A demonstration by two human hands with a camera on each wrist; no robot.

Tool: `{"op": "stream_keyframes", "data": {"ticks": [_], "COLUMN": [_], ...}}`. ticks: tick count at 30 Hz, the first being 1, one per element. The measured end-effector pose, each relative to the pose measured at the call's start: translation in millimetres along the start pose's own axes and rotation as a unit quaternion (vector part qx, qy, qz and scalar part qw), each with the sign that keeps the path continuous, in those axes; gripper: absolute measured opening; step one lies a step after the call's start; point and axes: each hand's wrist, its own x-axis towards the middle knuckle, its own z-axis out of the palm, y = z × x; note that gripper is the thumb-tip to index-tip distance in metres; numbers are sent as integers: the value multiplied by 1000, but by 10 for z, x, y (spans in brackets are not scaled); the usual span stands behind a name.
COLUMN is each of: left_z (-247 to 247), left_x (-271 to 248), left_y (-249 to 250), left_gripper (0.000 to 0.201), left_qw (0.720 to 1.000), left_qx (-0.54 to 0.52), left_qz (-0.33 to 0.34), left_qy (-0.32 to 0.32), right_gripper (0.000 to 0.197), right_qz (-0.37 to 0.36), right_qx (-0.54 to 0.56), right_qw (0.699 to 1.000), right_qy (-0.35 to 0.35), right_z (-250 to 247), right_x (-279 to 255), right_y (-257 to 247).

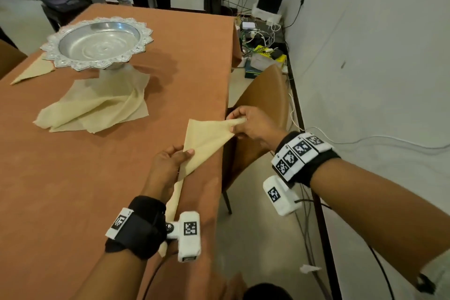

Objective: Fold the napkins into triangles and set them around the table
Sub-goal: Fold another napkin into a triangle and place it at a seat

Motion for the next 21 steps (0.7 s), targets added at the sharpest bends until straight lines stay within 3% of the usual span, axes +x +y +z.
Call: {"op": "stream_keyframes", "data": {"ticks": [8, 15, 21], "left_z": [146, 161, 288], "left_x": [792, 1671, 2289], "left_y": [346, 441, 466], "left_gripper": [24, 18, 20], "left_qw": [998, 982, 968], "left_qx": [-38, -88, -83], "left_qz": [21, -39, -97], "left_qy": [50, 163, 215], "right_gripper": [27, 30, 37], "right_qz": [-50, -19, 13], "right_qx": [-119, -143, -197], "right_qw": [991, 986, 972], "right_qy": [-18, -80, -129], "right_z": [-124, 142, 372], "right_x": [1339, 2665, 3536], "right_y": [-522, -637, -459]}}
